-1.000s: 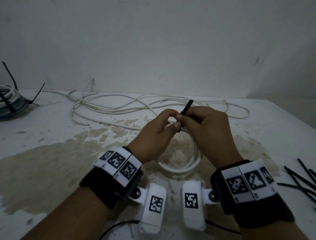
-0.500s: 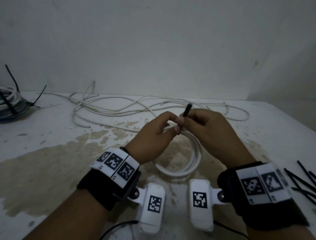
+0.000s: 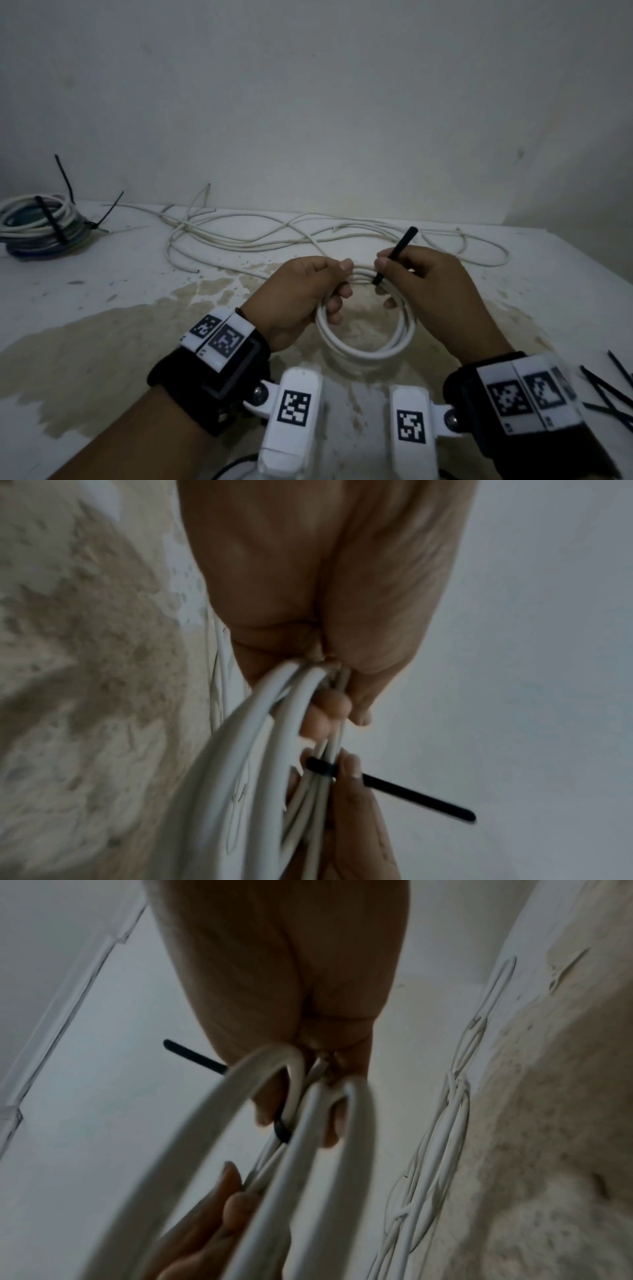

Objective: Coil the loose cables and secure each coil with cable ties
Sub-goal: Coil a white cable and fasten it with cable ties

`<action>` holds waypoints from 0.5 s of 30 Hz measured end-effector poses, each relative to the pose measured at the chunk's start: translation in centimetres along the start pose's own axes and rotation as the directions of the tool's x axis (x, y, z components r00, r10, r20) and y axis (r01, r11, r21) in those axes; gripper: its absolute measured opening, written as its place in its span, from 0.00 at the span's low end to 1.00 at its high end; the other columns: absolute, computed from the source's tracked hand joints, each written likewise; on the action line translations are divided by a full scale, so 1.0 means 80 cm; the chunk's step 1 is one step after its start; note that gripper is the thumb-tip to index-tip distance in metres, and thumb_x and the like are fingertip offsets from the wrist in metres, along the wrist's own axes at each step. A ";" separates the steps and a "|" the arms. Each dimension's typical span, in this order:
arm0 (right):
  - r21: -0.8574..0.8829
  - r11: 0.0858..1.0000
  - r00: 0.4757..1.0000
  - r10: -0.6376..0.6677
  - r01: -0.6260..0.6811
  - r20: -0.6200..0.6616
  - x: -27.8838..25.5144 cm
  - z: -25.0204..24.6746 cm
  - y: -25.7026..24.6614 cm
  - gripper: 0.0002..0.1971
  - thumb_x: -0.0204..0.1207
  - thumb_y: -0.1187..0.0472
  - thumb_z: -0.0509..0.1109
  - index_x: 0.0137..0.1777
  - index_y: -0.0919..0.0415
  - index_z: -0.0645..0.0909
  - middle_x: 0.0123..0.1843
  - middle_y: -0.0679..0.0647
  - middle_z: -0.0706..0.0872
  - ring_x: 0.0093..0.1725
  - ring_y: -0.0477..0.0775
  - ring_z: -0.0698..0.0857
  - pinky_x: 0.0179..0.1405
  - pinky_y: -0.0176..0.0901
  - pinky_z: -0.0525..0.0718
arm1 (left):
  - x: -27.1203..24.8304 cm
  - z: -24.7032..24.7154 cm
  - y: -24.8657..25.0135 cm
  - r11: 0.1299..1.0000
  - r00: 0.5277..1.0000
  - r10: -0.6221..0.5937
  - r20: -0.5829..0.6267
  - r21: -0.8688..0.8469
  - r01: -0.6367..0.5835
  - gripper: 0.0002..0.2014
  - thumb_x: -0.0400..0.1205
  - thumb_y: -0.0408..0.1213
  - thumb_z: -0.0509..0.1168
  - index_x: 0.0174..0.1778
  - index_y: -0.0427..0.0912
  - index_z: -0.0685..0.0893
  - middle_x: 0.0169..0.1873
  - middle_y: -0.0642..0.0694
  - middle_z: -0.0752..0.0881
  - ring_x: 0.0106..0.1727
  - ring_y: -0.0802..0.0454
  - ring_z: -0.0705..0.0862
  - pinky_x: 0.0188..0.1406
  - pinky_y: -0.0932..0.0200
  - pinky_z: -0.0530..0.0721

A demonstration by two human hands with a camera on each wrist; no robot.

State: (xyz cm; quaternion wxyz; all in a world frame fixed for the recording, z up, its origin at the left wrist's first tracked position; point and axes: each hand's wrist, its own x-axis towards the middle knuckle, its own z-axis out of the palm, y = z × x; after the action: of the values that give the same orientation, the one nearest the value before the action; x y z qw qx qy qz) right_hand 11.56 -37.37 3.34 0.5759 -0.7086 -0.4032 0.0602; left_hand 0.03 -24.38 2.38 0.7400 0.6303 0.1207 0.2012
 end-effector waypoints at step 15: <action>0.267 0.964 0.959 -0.059 -0.018 0.277 0.015 0.127 -0.067 0.03 0.77 0.64 0.71 0.45 0.62 0.86 0.30 0.53 0.89 0.21 0.48 0.79 0.22 0.39 0.78 | -0.113 -0.122 0.042 0.987 0.984 -0.049 -0.169 -0.162 0.021 0.21 0.75 0.41 0.67 0.62 0.35 0.81 0.45 0.39 0.88 0.44 0.48 0.88 0.47 0.52 0.87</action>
State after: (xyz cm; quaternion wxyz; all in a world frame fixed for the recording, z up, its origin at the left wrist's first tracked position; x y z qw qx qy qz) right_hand 4.08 -28.75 5.07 0.6031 -0.6045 -0.4769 0.2085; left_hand -12.70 -19.41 3.30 0.7783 0.5470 0.1790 0.2510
